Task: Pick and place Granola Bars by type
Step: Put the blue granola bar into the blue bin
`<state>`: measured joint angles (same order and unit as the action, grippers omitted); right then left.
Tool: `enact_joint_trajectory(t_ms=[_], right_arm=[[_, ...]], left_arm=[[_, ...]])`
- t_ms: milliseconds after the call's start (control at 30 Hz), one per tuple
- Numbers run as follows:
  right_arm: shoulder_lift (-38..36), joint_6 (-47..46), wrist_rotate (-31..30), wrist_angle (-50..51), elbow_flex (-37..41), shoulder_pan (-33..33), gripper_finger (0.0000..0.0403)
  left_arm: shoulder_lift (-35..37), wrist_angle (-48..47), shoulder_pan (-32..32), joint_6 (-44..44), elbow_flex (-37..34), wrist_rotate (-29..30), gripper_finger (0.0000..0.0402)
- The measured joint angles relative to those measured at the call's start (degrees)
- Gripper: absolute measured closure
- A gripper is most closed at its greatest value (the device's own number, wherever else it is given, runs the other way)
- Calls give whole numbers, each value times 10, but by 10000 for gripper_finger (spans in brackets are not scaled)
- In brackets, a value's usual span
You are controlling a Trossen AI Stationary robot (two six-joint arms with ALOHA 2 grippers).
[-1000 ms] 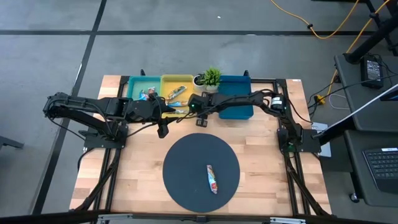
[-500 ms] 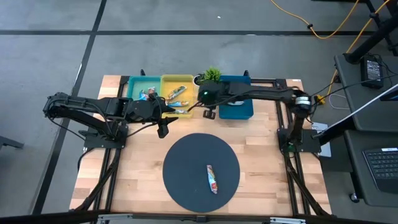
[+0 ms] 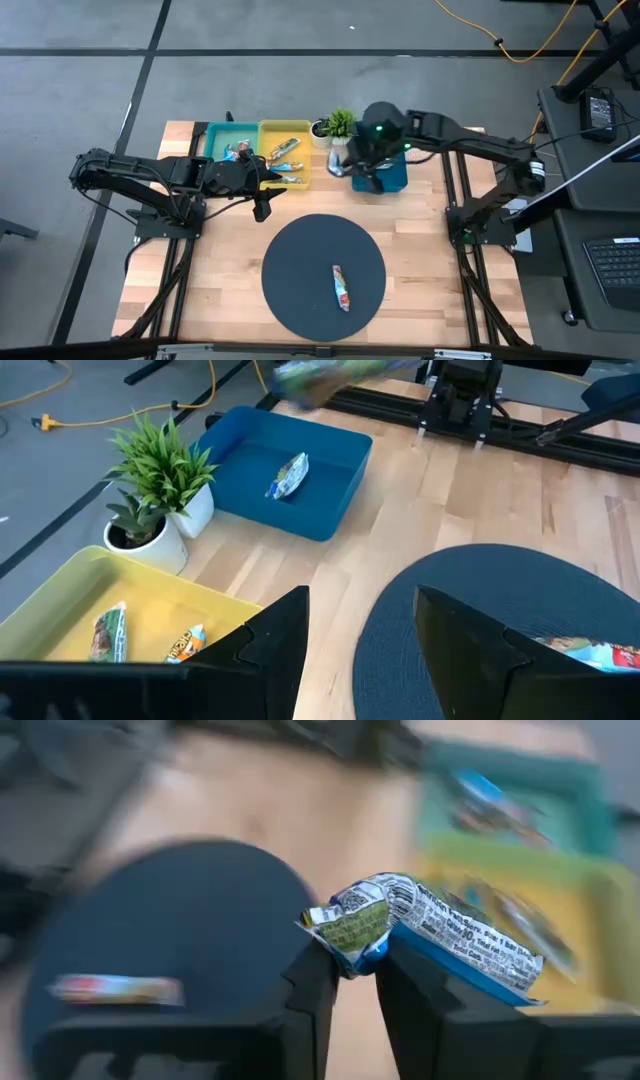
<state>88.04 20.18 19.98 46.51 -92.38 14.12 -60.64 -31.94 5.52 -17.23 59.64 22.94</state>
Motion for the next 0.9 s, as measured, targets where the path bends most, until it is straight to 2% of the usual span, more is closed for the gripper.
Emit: enact_joint_trajectory(t_ms=[167,500,767,900], right_arm=[[-33,-6,165,1,0,8,325],[-55,-65,380,-30,0,7,325],[-55,-80,471,-80,0,6,325],[-55,-80,461,-83,0,6,325]], left_arm=[[0,0,0,0,0,0,229],[0,0,0,0,0,-1,229],[0,0,0,0,0,-1,229],[0,0,0,-1,0,-1,229]])
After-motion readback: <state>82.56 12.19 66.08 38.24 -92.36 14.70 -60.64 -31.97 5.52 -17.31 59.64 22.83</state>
